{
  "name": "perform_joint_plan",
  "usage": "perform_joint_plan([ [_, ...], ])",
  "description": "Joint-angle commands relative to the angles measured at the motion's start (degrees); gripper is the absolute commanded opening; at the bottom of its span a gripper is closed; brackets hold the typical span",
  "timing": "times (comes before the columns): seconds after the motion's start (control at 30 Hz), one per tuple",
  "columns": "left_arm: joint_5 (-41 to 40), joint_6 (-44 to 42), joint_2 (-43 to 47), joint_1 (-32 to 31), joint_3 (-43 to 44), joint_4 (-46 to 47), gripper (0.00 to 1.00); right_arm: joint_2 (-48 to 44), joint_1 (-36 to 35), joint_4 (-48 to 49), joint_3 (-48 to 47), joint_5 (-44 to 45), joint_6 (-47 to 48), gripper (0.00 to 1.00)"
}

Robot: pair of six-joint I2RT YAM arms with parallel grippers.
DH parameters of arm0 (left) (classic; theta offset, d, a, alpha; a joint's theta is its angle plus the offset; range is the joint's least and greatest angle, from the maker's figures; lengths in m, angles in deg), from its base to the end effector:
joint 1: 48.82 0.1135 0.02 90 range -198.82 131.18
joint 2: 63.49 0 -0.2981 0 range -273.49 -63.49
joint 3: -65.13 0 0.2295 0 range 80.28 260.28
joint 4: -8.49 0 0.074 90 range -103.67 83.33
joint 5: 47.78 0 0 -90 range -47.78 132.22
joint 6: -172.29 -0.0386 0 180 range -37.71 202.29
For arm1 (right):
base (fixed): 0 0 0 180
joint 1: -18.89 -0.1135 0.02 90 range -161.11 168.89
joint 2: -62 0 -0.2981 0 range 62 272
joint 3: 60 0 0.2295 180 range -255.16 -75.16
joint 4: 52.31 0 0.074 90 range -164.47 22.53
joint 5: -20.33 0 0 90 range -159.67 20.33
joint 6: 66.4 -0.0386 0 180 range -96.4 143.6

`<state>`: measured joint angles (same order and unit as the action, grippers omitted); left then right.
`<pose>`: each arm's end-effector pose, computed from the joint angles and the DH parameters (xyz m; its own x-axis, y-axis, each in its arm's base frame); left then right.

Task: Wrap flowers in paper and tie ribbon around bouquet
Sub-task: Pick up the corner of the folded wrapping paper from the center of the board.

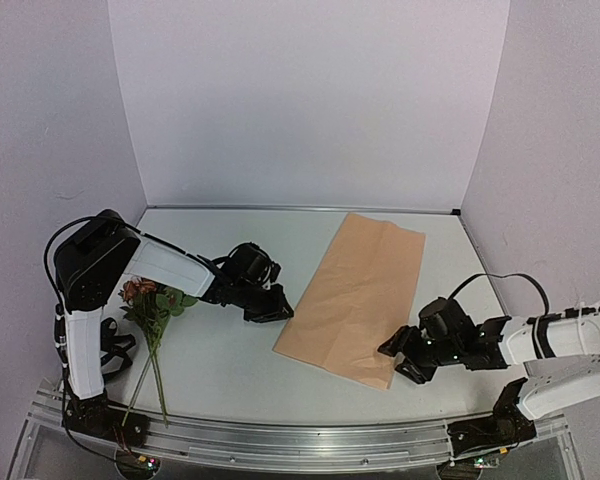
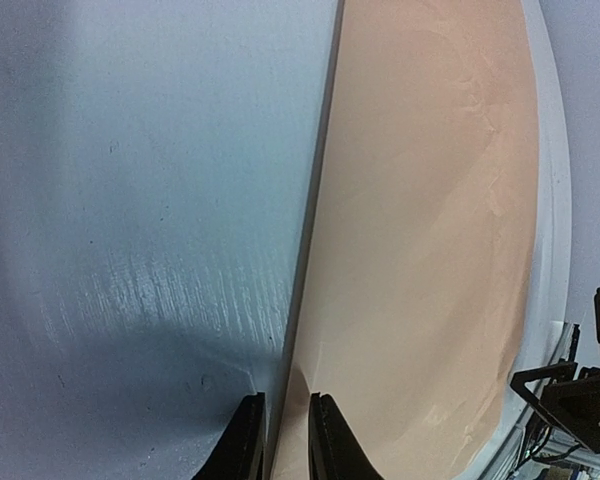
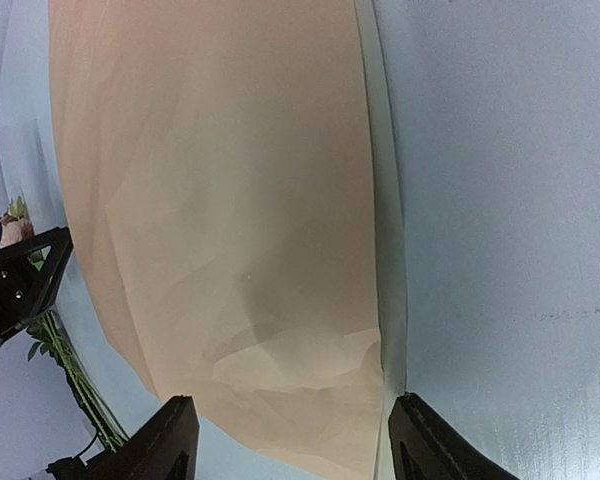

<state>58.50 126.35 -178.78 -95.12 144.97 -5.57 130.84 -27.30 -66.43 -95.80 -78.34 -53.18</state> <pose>0.2730 -0.3013 0.1655 -0.9476 0.0254 -0.3183 0.2237 0.7644 -0.6047 0.1211 0.1347 0.1841 -0.8796 0.4732 -0.0479 0.3148 0.6547 0.6872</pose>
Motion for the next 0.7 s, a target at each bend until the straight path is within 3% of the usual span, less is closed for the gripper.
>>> perform_joint_plan([
  [0.0, -1.33, 0.76, -1.23, -0.28, -1.40, -3.11, 0.18, 1.00, -0.68, 2.59, 0.00, 0.22, 0.37, 0.68],
  [0.53, -0.53, 0.85, -1.52, -0.28, -1.56, -2.65, 0.17, 4.60, -1.57, 3.30, 0.85, 1.88, 0.65, 0.68],
  [0.67, 0.37, 0.94, -2.09, -0.38, -1.21, -2.32, 0.17, 7.97, -1.71, 8.29, -0.18, 2.09, 1.80, 0.68],
])
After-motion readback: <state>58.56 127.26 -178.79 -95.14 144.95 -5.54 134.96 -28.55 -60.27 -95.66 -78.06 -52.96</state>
